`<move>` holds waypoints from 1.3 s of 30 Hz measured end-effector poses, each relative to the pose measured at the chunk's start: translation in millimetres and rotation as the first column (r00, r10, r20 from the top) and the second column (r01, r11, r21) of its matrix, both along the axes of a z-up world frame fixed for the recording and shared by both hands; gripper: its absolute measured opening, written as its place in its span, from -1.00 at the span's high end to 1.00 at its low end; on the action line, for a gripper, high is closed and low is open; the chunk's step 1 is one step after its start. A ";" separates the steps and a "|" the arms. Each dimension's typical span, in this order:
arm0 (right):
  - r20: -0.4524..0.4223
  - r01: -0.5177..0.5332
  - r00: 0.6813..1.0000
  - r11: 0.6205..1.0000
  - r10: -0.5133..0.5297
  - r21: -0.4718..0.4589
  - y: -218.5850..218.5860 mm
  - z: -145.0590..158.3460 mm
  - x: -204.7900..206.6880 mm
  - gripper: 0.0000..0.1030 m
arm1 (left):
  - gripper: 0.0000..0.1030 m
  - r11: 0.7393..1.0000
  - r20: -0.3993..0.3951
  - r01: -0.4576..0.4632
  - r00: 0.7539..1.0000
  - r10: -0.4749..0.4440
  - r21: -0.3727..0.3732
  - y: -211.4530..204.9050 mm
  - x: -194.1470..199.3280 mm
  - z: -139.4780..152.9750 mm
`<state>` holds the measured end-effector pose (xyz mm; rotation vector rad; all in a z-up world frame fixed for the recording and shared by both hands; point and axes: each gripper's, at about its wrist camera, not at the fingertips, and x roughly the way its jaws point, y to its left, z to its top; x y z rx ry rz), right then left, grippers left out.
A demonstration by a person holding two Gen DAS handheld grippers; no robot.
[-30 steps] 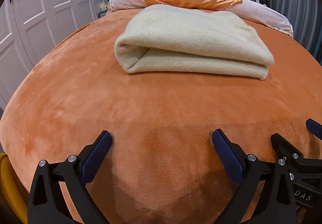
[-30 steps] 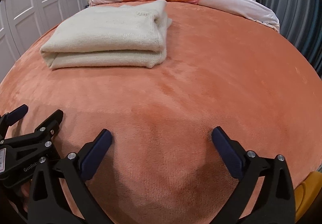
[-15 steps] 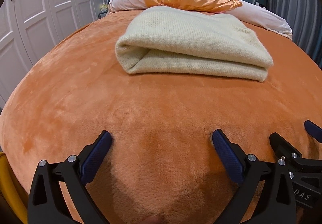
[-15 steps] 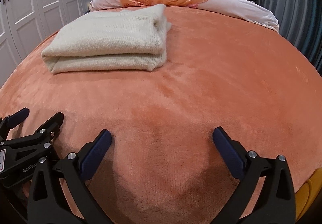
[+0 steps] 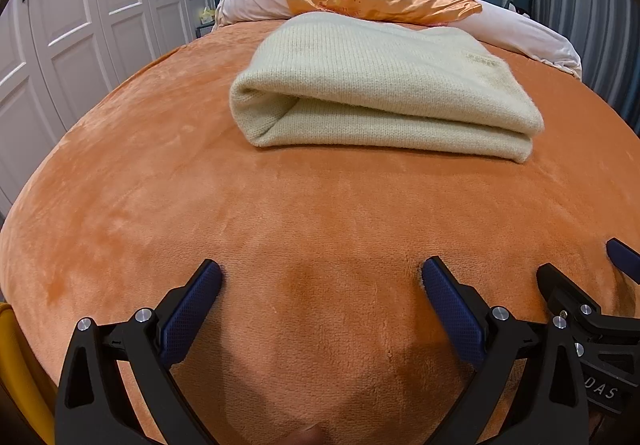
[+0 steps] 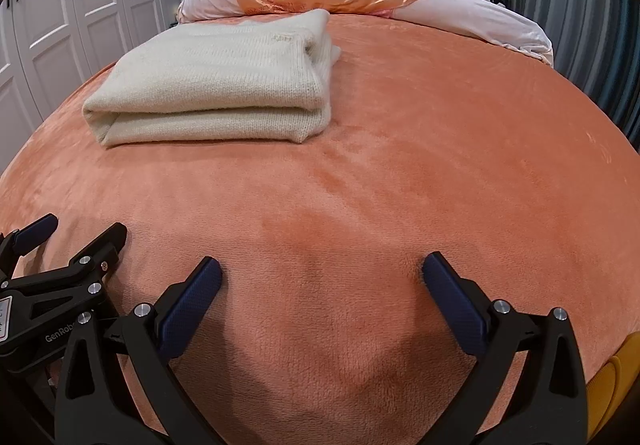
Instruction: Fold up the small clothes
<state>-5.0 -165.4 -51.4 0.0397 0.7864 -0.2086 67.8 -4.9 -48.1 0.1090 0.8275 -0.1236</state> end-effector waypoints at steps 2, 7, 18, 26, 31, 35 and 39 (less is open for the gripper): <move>0.000 0.000 1.000 1.000 0.000 -0.001 0.0 0.3 -0.1 -0.91 | -0.90 1.000 0.000 0.000 1.000 0.000 0.001 0.2 0.1 0.0; 0.001 0.000 1.000 1.000 0.000 0.000 -0.5 0.3 0.0 -0.91 | -0.90 1.000 0.001 0.000 1.000 0.000 0.002 0.6 0.4 0.5; 0.001 -0.001 1.000 1.000 0.001 -0.002 -0.7 0.6 0.0 -0.91 | -0.90 1.000 0.000 0.001 1.000 -0.001 0.004 1.3 0.8 0.5; 0.002 -0.001 1.000 1.000 0.001 -0.002 -1.1 1.0 0.1 -0.91 | -0.90 1.000 0.000 -0.001 1.000 0.001 0.004 2.7 1.2 1.0; 0.001 -0.001 1.000 1.000 0.001 -0.002 -1.0 0.5 0.2 -0.91 | -0.90 1.000 0.000 0.000 1.000 0.000 0.005 2.5 1.2 0.8; 0.002 -0.001 1.000 1.000 0.001 -0.003 -1.0 0.3 0.2 -0.91 | -0.90 1.000 0.000 0.000 1.000 0.000 0.005 2.8 1.3 0.9; 0.002 -0.001 1.000 1.000 0.001 -0.002 -1.0 0.3 0.3 -0.91 | -0.90 1.000 0.000 0.001 1.000 -0.001 0.005 2.5 1.2 0.5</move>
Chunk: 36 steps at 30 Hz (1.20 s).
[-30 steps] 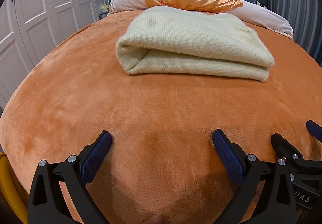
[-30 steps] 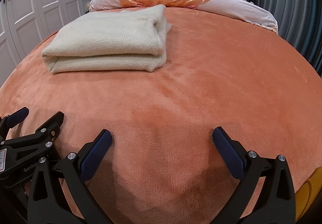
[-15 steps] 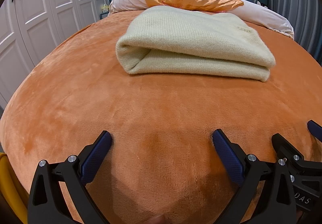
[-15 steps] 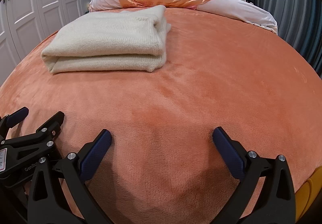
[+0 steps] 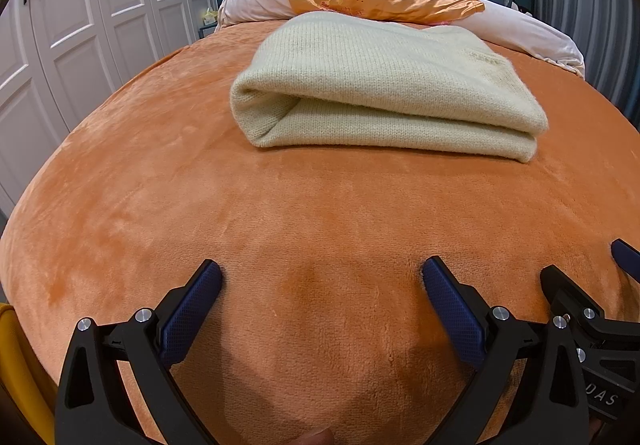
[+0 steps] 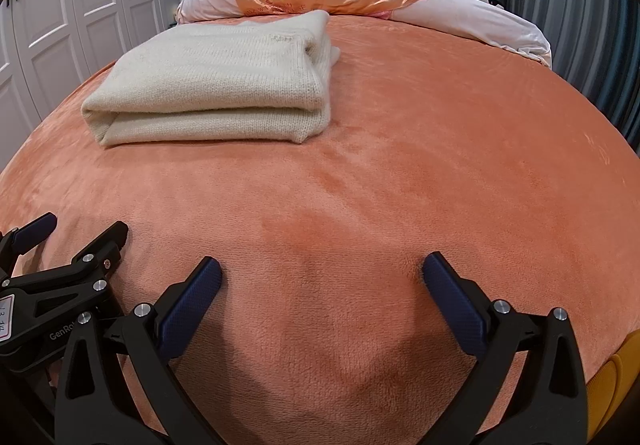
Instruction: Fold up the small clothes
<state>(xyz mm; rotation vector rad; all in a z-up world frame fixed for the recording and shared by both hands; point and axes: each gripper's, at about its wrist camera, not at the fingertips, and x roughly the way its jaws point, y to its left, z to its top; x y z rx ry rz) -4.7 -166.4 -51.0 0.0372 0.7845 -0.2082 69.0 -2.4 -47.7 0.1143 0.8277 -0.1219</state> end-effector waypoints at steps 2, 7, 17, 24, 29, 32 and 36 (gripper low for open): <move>0.000 0.000 1.000 1.000 0.000 0.000 0.1 -0.1 0.0 -0.91 | -0.90 1.000 0.000 0.000 1.000 0.000 0.000 0.0 0.0 0.0; 0.000 0.000 1.000 1.000 0.000 0.000 0.1 -0.2 0.0 -0.91 | -0.90 1.000 0.000 0.000 1.000 0.000 0.001 0.1 0.0 0.1; 0.000 0.000 1.000 1.000 0.000 0.000 0.4 -0.3 0.1 -0.91 | -0.90 1.000 0.001 0.001 1.000 -0.001 0.001 1.1 0.2 -0.1; 0.001 0.000 1.000 1.000 0.000 -0.001 0.5 -0.3 0.1 -0.91 | -0.90 1.000 0.002 0.000 1.000 0.000 0.001 1.9 0.3 -0.1; 0.001 0.001 1.000 1.000 -0.001 -0.001 0.7 -0.2 0.0 -0.91 | -0.90 1.000 0.002 0.001 1.000 -0.001 0.001 2.2 0.4 -0.2; 0.001 0.001 1.000 1.000 -0.001 -0.001 1.1 -0.6 -0.1 -0.91 | -0.90 1.000 0.001 0.001 1.000 -0.001 0.001 2.0 0.4 -0.4; 0.001 0.001 1.000 1.000 -0.001 -0.001 1.0 -0.5 -0.1 -0.91 | -0.90 1.000 0.003 0.001 1.000 -0.001 0.002 2.0 0.2 -0.4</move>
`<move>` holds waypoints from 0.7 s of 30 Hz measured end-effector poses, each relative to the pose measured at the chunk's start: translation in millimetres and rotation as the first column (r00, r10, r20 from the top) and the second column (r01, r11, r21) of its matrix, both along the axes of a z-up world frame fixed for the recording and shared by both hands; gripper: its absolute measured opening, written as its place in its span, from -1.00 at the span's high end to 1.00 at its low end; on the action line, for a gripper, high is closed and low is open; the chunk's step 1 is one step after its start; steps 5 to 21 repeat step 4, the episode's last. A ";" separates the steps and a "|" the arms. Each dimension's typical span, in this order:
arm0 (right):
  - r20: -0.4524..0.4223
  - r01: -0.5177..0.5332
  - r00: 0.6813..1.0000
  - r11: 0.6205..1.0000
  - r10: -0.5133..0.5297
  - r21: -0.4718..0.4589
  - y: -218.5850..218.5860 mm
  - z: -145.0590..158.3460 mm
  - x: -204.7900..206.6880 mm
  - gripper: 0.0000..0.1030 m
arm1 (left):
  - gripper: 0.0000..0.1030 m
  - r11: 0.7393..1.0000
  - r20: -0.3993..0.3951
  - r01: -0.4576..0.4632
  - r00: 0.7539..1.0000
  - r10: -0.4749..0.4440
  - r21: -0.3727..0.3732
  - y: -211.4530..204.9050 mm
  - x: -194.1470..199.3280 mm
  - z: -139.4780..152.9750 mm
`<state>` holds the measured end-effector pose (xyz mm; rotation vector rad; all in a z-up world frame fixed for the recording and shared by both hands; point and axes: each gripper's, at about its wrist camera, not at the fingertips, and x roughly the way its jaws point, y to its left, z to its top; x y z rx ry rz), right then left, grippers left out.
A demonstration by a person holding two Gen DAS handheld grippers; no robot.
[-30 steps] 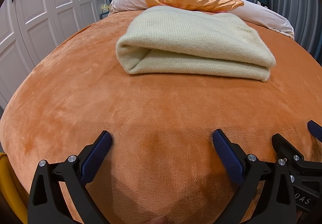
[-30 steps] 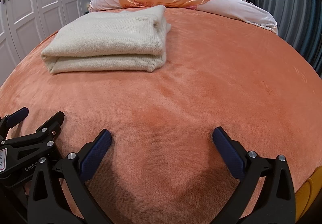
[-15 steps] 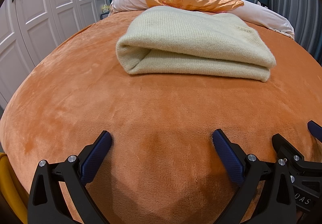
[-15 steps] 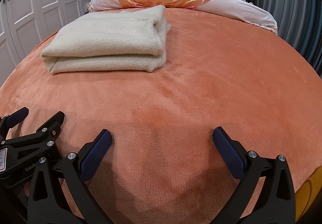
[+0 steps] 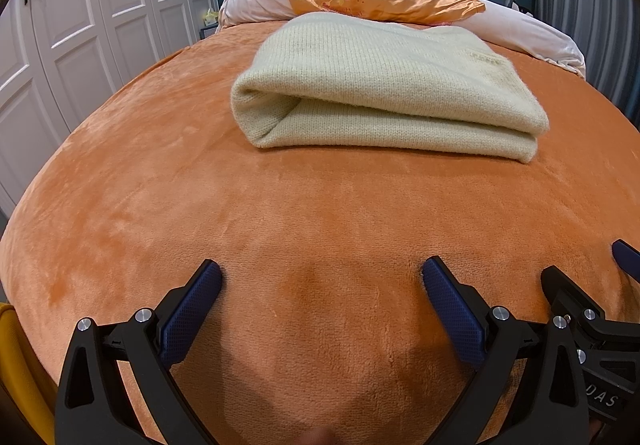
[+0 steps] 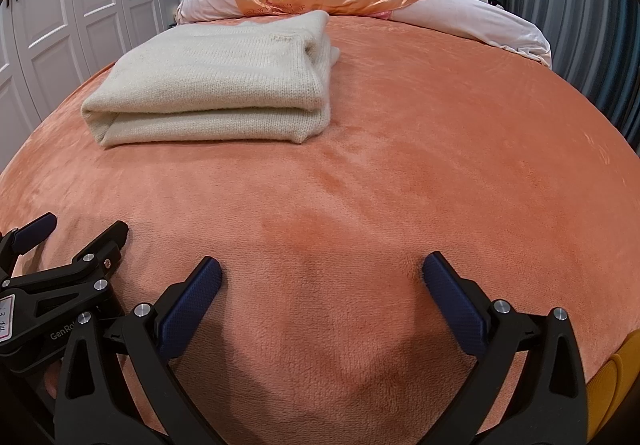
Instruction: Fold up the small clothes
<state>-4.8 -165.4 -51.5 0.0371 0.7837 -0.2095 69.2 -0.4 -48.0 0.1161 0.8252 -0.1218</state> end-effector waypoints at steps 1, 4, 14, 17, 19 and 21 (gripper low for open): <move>0.000 0.000 1.000 1.000 0.000 0.000 0.1 0.0 0.0 -0.91 | -0.90 1.000 0.000 0.000 1.000 0.000 0.000 0.3 0.1 0.1; 0.000 0.000 1.000 1.000 0.000 0.000 0.2 0.2 0.0 -0.91 | -0.90 1.000 0.000 0.000 1.000 0.000 0.000 0.3 0.2 -0.1; 0.000 0.000 1.000 1.000 0.000 0.000 0.2 0.2 0.0 -0.91 | -0.90 1.000 0.000 0.000 1.000 0.000 0.000 0.3 0.2 -0.1; 0.000 0.000 1.000 1.000 0.000 0.000 0.2 0.2 0.0 -0.91 | -0.90 1.000 0.000 0.000 1.000 0.000 0.000 0.3 0.2 -0.1; 0.000 0.000 1.000 1.000 0.000 0.000 0.2 0.2 0.0 -0.91 | -0.90 1.000 0.000 0.000 1.000 0.000 0.000 0.3 0.2 -0.1; 0.000 0.000 1.000 1.000 0.000 0.000 0.2 0.2 0.0 -0.91 | -0.90 1.000 0.000 0.000 1.000 0.000 0.000 0.3 0.2 -0.1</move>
